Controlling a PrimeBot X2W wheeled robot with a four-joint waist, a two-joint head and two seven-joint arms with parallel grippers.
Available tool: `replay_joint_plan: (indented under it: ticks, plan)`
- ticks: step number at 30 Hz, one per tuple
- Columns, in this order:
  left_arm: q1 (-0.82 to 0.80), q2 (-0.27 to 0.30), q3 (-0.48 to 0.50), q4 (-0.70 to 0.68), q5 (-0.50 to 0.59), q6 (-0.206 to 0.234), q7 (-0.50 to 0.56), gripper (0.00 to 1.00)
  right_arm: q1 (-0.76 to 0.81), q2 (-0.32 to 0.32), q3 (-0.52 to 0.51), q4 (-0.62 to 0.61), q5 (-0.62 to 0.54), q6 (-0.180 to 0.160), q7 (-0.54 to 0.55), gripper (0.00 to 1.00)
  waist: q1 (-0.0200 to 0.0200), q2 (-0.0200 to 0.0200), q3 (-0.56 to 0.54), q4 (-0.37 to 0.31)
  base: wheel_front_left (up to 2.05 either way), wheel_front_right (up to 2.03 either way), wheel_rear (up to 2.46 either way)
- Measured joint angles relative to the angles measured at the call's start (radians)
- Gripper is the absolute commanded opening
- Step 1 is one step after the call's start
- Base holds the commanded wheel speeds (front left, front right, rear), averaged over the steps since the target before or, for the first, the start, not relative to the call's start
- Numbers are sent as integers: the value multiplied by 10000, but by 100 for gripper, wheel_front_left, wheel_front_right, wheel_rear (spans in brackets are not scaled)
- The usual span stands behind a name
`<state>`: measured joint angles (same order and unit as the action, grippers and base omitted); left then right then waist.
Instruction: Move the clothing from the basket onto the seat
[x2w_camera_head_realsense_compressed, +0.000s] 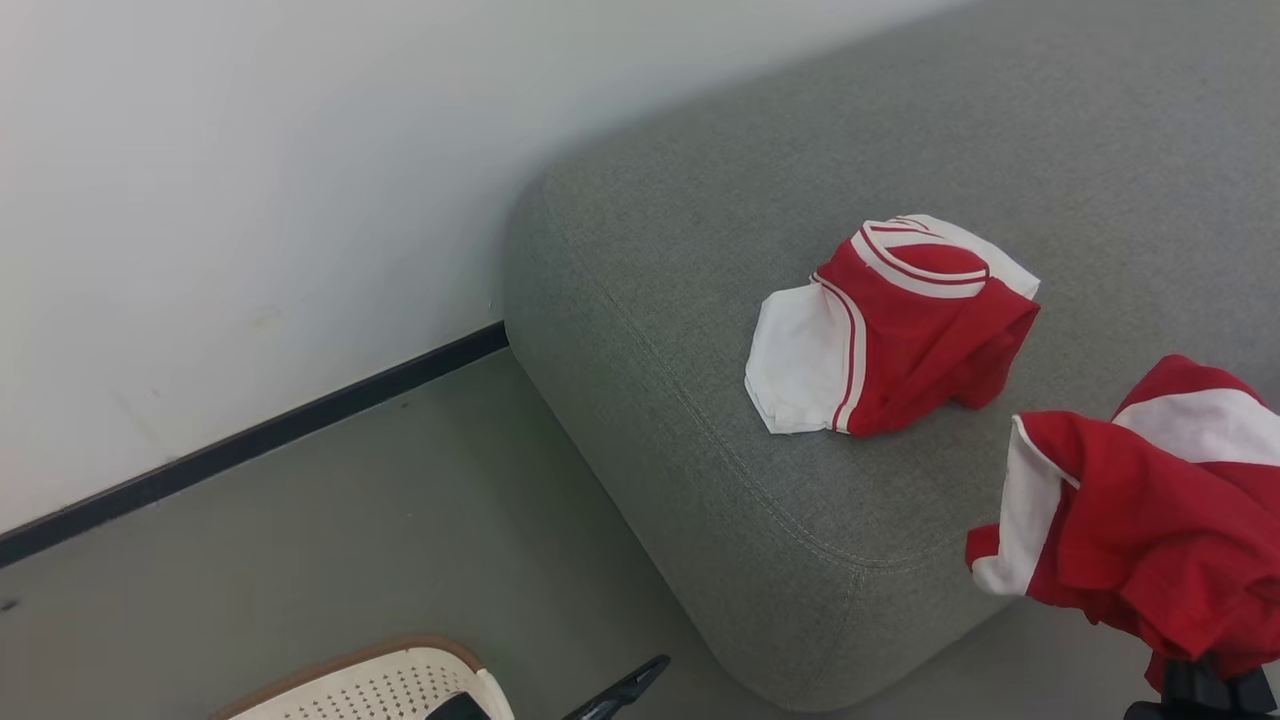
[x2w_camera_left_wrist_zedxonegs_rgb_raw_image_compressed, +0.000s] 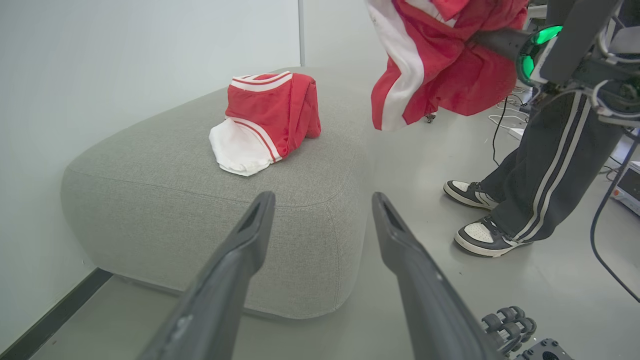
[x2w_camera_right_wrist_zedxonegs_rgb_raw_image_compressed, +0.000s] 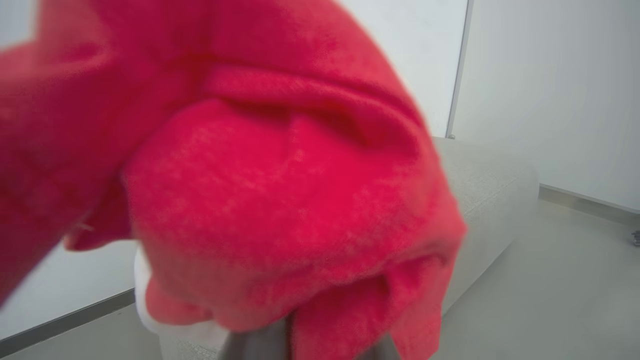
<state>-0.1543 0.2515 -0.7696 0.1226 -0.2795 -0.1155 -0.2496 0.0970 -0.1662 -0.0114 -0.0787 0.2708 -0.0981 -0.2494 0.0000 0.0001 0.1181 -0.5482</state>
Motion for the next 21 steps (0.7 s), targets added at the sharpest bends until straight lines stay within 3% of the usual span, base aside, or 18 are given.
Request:
replay_joint_plan:
  ticks: [10,15,21]
  plan:
    - [-221,128,-4,-58,12,-4,0,100,-134,311,-286,2,17,-75,0,0,1,0,409,-70,0,0,0]
    - [-223,284,27,-92,276,-6,0,100,-688,395,-1162,341,723,-71,0,0,0,0,648,-6,0,0,0]
    - [-267,581,19,-190,362,-79,0,100,-1923,362,-1609,949,1751,374,0,0,1,0,1026,160,0,0,0]
